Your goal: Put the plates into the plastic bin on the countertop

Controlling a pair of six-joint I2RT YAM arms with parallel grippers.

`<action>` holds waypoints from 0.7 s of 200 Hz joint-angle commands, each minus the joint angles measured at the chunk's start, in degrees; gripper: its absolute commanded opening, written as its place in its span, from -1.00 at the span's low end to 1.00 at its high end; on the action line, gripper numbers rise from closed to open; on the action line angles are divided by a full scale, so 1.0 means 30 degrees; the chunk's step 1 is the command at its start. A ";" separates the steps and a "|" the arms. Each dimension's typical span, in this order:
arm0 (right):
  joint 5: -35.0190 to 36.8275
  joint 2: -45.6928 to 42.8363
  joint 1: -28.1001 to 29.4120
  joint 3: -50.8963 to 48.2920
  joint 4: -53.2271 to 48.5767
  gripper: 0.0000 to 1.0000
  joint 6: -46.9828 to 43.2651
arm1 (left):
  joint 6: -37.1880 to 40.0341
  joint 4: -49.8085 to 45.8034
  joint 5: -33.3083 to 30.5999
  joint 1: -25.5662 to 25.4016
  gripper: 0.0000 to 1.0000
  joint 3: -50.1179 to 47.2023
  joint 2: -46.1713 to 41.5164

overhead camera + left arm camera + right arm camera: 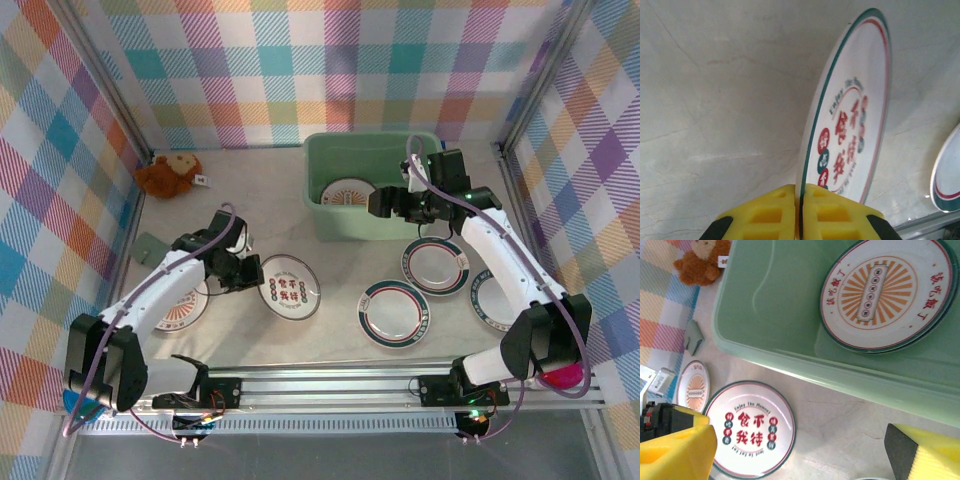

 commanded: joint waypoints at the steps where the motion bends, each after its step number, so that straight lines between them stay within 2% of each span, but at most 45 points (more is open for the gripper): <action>1: -0.2268 -0.0025 -0.0101 0.1519 -0.0775 0.74 0.0218 | 0.0027 -0.1089 -0.0955 -0.0178 -1.00 0.1848 -0.1254; 19: -0.3784 0.0798 -0.0115 0.2907 -0.1771 0.73 0.0351 | 0.0808 -0.2118 -0.2083 0.0170 -1.00 0.3272 -0.1896; 43: -0.4415 0.1025 -0.0100 0.3779 -0.1582 0.73 0.0787 | 0.1440 -0.2321 -0.1478 0.1601 -1.00 0.4762 -0.2606; 65: -0.5431 0.1278 -0.0085 0.4663 -0.1345 0.72 0.1282 | 0.1723 -0.2255 -0.0092 0.3095 -1.00 0.6458 -0.2616; 92: -0.7188 0.1939 -0.0001 0.5681 -0.0857 0.63 0.2008 | 0.1282 -0.1430 0.2565 0.4928 -1.00 0.8463 -0.2079; 140: -0.7381 0.3507 0.0711 0.8346 -0.0898 0.35 0.2366 | -0.0691 0.1345 0.6526 0.5272 -1.00 1.1229 -0.0456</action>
